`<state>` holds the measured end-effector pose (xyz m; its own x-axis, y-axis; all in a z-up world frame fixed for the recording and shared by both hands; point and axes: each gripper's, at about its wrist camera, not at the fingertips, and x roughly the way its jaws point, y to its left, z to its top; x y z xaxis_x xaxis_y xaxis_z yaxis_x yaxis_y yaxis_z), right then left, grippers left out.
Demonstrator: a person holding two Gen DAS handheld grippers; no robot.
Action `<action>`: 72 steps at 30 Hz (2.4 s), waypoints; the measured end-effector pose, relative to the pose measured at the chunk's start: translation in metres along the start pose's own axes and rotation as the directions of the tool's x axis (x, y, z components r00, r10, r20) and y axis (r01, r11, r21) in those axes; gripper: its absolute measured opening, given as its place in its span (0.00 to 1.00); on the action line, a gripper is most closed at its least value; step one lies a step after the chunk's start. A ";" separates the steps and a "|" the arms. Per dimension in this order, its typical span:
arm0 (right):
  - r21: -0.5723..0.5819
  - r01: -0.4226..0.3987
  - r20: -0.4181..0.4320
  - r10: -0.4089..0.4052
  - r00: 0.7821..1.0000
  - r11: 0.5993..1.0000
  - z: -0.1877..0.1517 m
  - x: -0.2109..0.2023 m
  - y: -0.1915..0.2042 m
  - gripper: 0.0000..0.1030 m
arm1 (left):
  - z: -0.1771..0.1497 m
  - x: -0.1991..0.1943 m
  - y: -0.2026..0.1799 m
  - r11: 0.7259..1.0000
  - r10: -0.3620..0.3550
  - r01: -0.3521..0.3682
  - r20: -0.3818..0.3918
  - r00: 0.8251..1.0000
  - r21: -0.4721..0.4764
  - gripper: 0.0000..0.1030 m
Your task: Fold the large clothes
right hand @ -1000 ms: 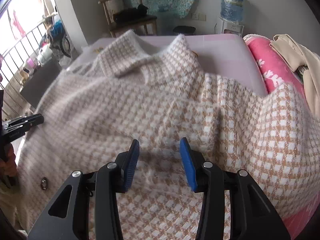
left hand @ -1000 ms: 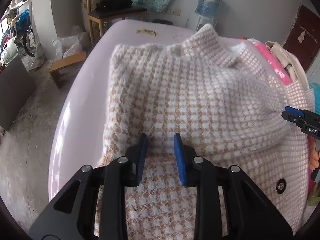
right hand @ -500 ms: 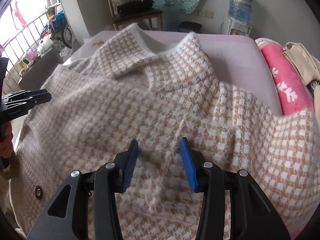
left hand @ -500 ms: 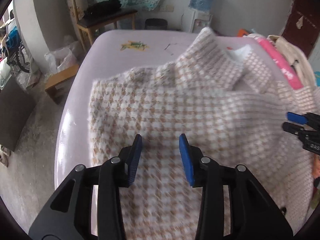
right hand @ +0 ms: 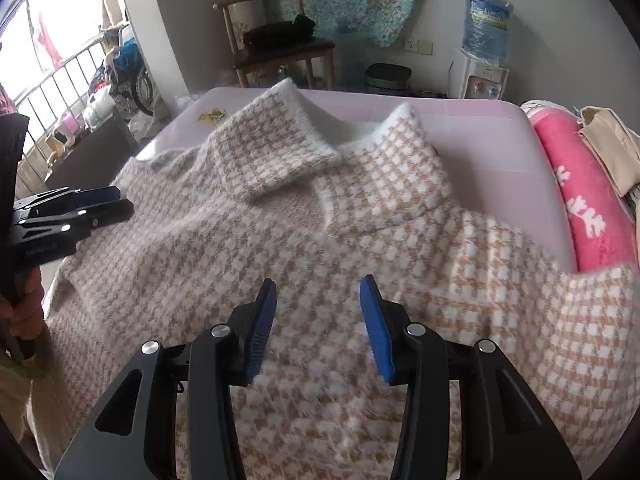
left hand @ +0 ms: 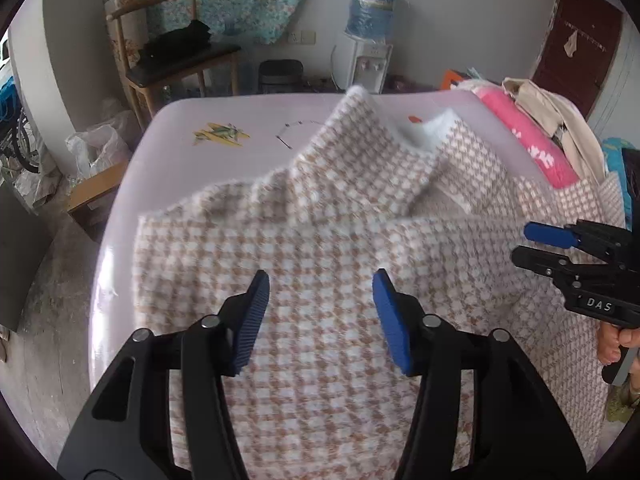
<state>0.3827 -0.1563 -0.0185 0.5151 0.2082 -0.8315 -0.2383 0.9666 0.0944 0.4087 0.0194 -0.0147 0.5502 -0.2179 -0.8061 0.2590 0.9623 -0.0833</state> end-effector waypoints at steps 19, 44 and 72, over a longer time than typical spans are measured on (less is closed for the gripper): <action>0.113 0.066 0.022 -0.069 0.997 0.991 -0.050 -0.048 -0.015 0.61 | -0.056 -0.030 0.040 0.987 0.040 -0.041 -0.006 0.999 -0.154 0.85; 0.105 0.194 -0.107 -0.183 0.977 0.975 -0.132 -0.060 0.016 0.85 | -0.076 -0.011 -0.014 0.990 0.134 -0.136 -0.055 0.989 -0.045 0.92; 0.221 0.145 0.012 -0.152 0.988 0.964 -0.119 -0.130 -0.031 0.94 | -0.071 -0.006 -0.014 0.992 0.126 -0.128 -0.097 0.987 -0.009 0.93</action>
<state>0.2253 -0.2316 0.0211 0.5550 0.0608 -0.8296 0.0267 0.9955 0.0908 0.3456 0.0185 -0.0498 0.4989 -0.0780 -0.8632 0.1793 0.9837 0.0147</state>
